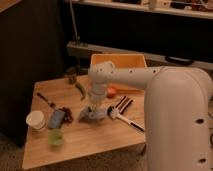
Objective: Place towel in table surface
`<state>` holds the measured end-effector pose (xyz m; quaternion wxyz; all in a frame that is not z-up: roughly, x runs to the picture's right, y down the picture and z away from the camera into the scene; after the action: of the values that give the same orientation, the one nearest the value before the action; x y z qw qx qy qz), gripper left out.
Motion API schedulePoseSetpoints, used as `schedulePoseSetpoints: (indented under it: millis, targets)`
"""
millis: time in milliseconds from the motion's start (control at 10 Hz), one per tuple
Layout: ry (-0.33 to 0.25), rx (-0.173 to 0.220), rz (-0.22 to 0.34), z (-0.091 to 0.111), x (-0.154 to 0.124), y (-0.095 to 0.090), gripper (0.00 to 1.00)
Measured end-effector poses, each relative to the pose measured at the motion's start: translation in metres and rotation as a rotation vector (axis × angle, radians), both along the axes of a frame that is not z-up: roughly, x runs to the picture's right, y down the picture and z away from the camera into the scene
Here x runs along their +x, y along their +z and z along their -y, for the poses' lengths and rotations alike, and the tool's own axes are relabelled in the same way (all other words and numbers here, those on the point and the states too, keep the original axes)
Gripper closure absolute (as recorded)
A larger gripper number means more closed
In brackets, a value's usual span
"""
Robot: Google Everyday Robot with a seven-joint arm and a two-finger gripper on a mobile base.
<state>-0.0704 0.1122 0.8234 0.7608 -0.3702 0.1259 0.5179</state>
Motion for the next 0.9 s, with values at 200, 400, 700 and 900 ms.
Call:
schedulePoseSetpoints:
  millis: [200, 400, 700, 900]
  targets:
    - [-0.006, 0.012, 0.004, -0.0088, -0.0097, 0.0133, 0.27]
    - [0.005, 0.03, -0.015, -0.0056, -0.0082, 0.0157, 0.2]
    - [0.009, 0.03, -0.02, -0.0057, -0.0086, 0.0163, 0.2]
    - [0.008, 0.03, -0.018, -0.0058, -0.0099, 0.0162, 0.2]
